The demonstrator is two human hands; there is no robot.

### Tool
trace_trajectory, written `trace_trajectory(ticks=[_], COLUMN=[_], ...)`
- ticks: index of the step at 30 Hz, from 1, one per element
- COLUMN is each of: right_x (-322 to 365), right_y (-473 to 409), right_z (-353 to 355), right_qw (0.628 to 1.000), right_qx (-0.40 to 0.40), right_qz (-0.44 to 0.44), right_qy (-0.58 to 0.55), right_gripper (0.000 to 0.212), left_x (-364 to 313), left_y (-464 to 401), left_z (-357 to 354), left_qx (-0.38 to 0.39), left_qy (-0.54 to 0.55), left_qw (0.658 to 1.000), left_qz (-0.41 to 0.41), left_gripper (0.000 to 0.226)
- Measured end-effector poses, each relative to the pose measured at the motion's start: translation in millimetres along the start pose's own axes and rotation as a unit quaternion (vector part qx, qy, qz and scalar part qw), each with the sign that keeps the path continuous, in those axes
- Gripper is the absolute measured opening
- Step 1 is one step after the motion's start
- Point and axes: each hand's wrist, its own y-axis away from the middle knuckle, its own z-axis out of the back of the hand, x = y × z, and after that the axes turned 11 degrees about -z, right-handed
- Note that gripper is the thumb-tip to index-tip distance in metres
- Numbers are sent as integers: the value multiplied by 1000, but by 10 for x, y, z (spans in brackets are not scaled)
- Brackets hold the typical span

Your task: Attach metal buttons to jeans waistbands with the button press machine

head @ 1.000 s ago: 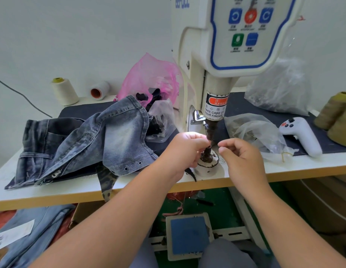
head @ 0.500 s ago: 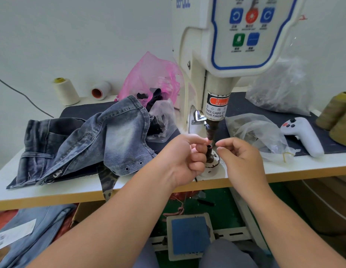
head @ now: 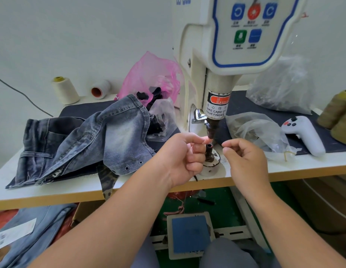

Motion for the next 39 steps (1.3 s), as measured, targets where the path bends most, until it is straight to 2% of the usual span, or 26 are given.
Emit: trace_trajectory(ticks=[4, 7, 11, 13, 14, 15, 16, 17, 20, 22, 23, 25, 29, 32, 35, 39], right_x=[-76, -137, -180, -202, -219, -237, -252, -262, -279, -288, -292, -293, -295, -298, -308, -310], right_y=[-80, -148, -251, -286, -291, -284, -266, -247, -235, -235, -234, -230, -222, -217, -220, -230], right_z=[14, -11, -49, -54, -61, -74, -95, -121, -150, -136, -130, -131, -147, -148, -154, -162], right_qw=[1000, 999, 996, 992, 989, 986, 981, 977, 972, 973, 974, 974, 965, 964, 963, 963], right_qx=[-18, -33, -40, -45, -49, -53, -57, -62, -89, -103, -108, -110, -111, -118, -113, -110], right_qz=[-14, -22, 18, 47, 61, 75, 87, 97, 108, 102, 98, 96, 108, 109, 111, 110], right_qy=[11, 21, 72, 106, 122, 141, 162, 180, 191, 179, 172, 173, 209, 213, 218, 222], right_gripper=[27, 26, 23, 19, 18, 16, 15, 15, 14, 14, 14, 14, 12, 11, 11, 12], left_x=[-32, -33, -6, -29, -59, -98, -150, -214, -342, -374, -406, -513, -619, -529, -463, -450], left_y=[4, -6, -46, -116, -172, -246, -316, -373, -541, -632, -662, -724, -791, -823, -865, -890], left_z=[34, 53, 81, 130, 183, 256, 345, 441, 698, 808, 844, 922, 1032, 1052, 1035, 957], left_qx=[-13, -10, -3, -43, -84, -130, -166, -182, -153, -120, -115, -124, -119, -109, -126, -148], left_qy=[-92, -89, -93, -185, -292, -413, -520, -595, -770, -848, -866, -881, -902, -897, -889, -897], left_qw=[995, 995, 995, 976, 938, 870, 786, 718, 570, 460, 420, 378, 350, 363, 393, 393], left_qz=[-39, -38, -44, -108, -168, -234, -290, -312, -244, -235, -247, -256, -224, -226, -201, -141], left_gripper=[26, 29, 28, 24, 22, 22, 21, 19, 22, 25, 26, 28, 29, 33, 31, 33])
